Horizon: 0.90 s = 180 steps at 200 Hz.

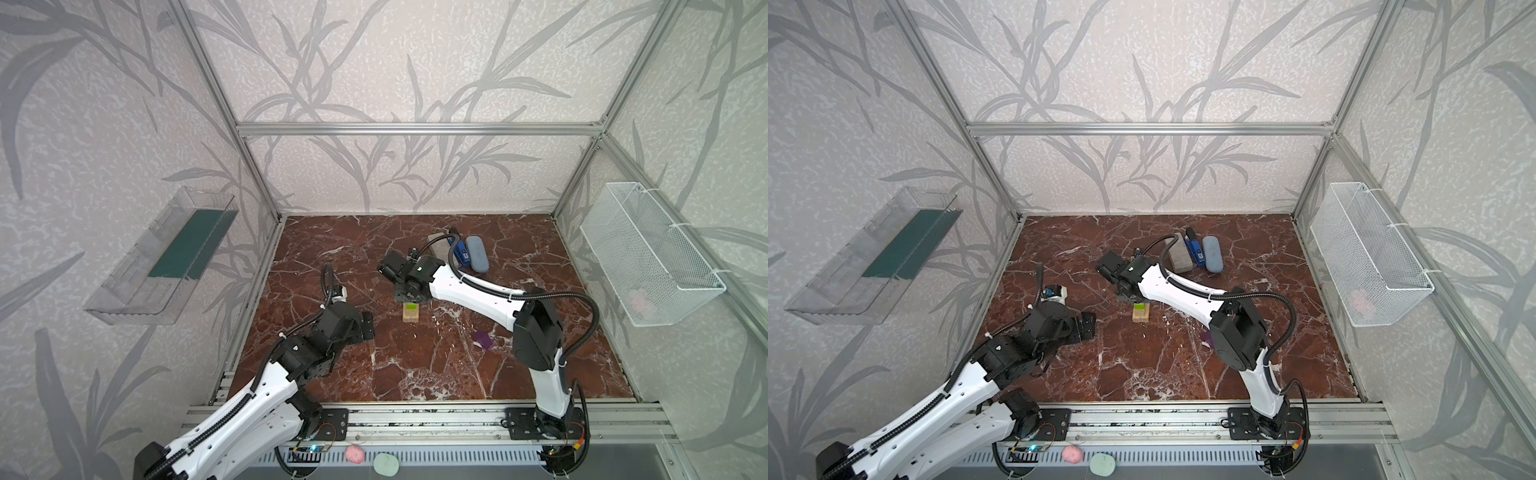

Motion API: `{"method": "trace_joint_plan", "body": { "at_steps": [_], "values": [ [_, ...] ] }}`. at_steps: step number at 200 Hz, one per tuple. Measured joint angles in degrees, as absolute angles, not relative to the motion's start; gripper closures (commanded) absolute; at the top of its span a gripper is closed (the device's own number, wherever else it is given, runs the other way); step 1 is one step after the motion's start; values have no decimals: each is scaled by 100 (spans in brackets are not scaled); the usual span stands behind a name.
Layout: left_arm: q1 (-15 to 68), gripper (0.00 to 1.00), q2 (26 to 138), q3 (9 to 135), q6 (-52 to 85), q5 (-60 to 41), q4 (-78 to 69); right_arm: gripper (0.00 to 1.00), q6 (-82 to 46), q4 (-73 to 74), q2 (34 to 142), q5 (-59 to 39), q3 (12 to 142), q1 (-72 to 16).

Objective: Build the wood block tower
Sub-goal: 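Lower the pine block onto the green block with the right gripper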

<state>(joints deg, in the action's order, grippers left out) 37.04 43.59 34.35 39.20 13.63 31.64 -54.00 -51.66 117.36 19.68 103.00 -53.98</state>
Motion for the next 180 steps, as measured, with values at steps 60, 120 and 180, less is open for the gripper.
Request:
{"method": "trace_joint_plan", "body": {
  "at_steps": [60, 120, 180],
  "values": [
    [3704, 0, 4359, 3433, 3920, 1361, 3162, 63, -5406, -5164, 11734, 1966, 10298, -5398],
    [3704, 0, 4359, 3433, 3920, 1361, 3151, 59, -5430, -5168, 11730, 1970, 10210, -5398],
    [3704, 0, 4359, 3433, 3920, 1358, 3129, 55, -5435, -5120, 11730, 1946, 10173, -5402]
  ]
}}
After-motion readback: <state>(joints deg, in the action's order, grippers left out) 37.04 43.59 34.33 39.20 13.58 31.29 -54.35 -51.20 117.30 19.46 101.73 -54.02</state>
